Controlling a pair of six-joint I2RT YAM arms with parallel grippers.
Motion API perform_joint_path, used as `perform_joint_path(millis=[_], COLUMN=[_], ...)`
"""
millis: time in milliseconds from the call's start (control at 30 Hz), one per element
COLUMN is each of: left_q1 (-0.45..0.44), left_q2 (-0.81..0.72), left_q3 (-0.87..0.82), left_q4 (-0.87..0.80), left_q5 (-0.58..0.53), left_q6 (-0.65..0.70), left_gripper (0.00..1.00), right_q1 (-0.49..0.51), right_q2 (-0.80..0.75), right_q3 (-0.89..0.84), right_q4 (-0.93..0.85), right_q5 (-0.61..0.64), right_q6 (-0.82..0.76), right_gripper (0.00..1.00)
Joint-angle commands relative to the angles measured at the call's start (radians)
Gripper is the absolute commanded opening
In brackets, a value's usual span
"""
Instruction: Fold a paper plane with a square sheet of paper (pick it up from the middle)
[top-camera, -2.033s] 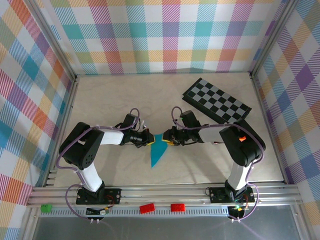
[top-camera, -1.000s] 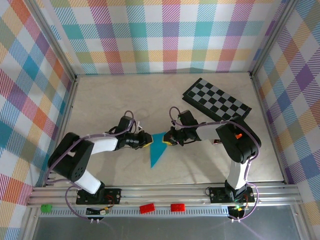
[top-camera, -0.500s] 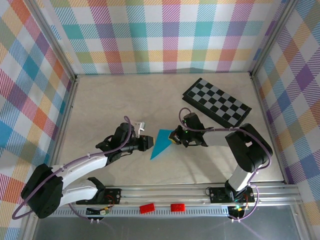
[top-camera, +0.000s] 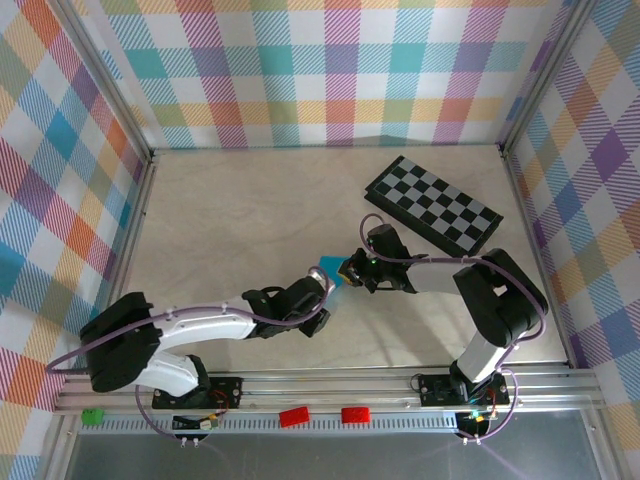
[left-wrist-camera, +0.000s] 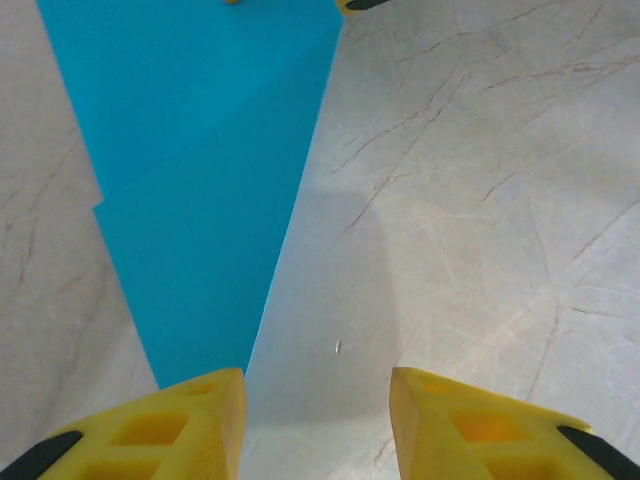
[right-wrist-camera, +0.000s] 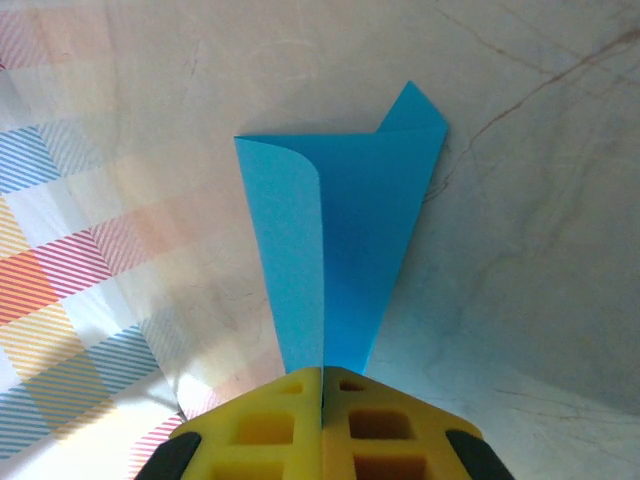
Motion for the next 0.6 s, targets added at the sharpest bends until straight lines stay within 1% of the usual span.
perform_joint_path(millis=[0,200,333,467,567], left_q1=[-0.033,-0.062,-0.069,-0.073,-0.077], left_q2=[0.060,0.147,0.184,0.206,0.218], left_q3=[0.055,0.105,0.119,0.132,0.141], left_q4=[-0.062,-0.085,-0.086,-0.084,-0.084], left_q5=[-0.126,-0.238,-0.275,-0.288,-0.306], left_q6=[0.070,0.095,0.099,0.101,0.104], left_gripper=[0.42,0.42,0.41,0.38,0.33], right_q1=[-0.006,-0.006,-0.006,-0.006,-0.006], right_q2=[-0.024,-0.026,-0.034,-0.036,-0.037], right_q3=[-0.008,-0.014,-0.017,-0.016,-0.016], right_q4=[0.010,0.024,0.022,0.021,0.022], right_q5=[0.003,-0.007,-0.005,-0.007,-0.008], right_q6=[0.016,0.023,0.024,0.025,0.025], right_gripper=[0.00,0.00,0.00,0.00,0.00])
